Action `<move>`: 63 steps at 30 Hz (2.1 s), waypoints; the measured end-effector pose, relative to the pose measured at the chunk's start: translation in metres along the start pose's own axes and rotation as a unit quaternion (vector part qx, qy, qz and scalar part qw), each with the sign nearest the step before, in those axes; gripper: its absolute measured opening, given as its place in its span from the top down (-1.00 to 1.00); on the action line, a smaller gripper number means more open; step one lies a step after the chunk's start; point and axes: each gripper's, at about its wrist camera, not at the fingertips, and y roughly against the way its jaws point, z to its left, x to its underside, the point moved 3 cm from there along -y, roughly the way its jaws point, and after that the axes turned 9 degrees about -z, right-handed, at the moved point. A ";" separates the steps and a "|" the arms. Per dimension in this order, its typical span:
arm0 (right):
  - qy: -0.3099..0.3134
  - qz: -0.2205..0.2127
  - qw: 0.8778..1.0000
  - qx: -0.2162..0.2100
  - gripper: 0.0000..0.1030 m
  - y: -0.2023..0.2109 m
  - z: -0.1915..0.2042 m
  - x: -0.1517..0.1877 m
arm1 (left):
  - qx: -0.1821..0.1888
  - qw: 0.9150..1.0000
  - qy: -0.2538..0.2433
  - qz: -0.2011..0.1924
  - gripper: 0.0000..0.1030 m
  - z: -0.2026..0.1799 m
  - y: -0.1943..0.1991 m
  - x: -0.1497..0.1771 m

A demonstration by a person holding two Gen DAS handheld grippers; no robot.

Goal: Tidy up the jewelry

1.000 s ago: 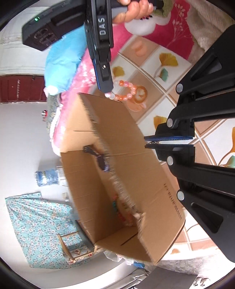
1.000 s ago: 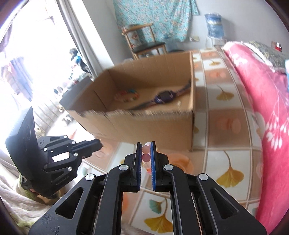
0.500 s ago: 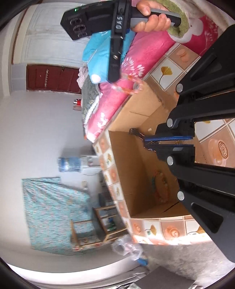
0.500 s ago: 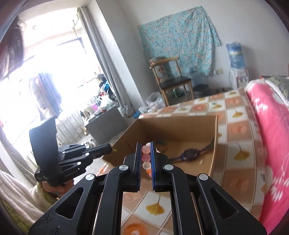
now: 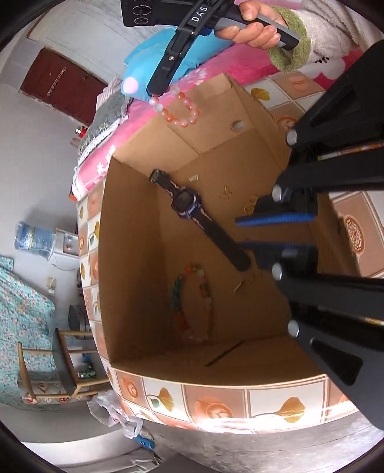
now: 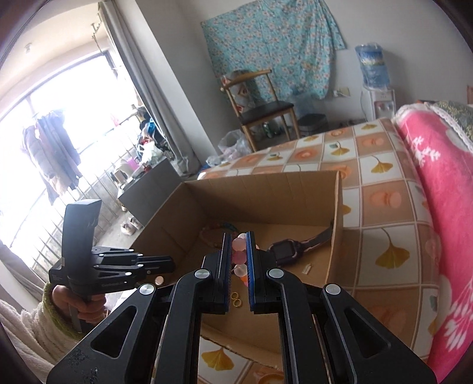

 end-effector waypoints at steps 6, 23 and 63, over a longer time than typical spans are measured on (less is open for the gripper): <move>0.000 0.021 1.000 0.010 0.86 -0.006 -0.002 -0.002 | -0.021 1.000 -0.009 -0.017 0.28 0.004 0.003 0.000; 0.081 0.084 0.983 0.143 0.55 -0.023 -0.004 0.005 | -0.093 0.989 -0.053 -0.103 -0.53 -0.013 0.041 0.004; 0.035 0.107 0.948 0.296 -0.84 0.033 0.087 0.095 | -0.200 0.975 0.072 -0.067 -0.89 -0.022 0.097 0.067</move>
